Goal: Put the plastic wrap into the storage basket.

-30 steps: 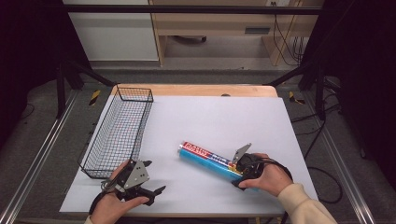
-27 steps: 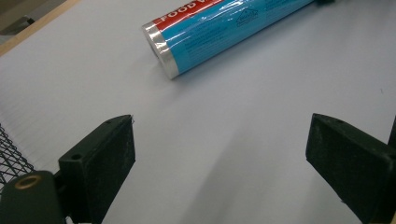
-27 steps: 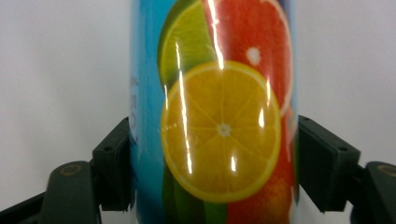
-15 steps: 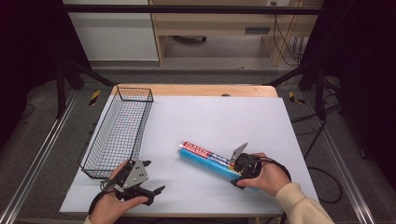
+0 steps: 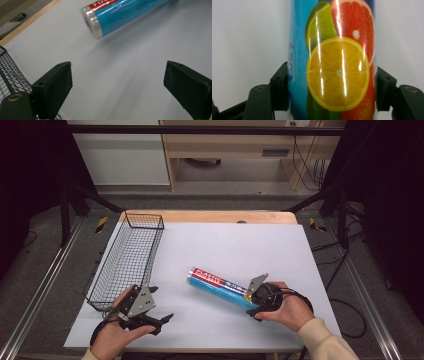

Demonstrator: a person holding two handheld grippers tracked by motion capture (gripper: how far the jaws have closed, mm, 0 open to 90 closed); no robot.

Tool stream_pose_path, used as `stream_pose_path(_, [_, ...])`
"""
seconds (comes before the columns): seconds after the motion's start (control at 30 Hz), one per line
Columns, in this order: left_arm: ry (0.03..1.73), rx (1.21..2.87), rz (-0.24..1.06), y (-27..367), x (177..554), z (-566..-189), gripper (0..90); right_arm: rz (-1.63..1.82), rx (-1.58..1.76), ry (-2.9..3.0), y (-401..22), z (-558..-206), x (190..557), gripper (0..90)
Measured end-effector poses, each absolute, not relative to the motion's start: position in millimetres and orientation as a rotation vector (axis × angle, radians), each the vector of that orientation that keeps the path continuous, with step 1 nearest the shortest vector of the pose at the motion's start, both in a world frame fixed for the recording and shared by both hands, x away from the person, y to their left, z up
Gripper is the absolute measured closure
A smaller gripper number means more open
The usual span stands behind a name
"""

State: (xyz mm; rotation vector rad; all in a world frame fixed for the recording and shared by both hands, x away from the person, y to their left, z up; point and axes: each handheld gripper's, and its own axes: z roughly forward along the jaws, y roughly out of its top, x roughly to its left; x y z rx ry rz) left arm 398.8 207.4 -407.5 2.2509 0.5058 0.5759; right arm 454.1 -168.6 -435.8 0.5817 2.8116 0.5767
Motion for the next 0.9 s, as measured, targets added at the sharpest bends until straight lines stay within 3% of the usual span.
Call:
stream_pose_path(0.57, [0.295,2.389,0.623,177.5,426.4,-352.9,8.2,0.519,0.378,2.789,-154.1,-386.1,451.5,32.6])
stream_pose_path(0.9, [0.214,2.474,0.630,174.1,435.6,-346.3,8.3,0.470,0.292,2.799,-138.7,-377.5,455.1,32.6])
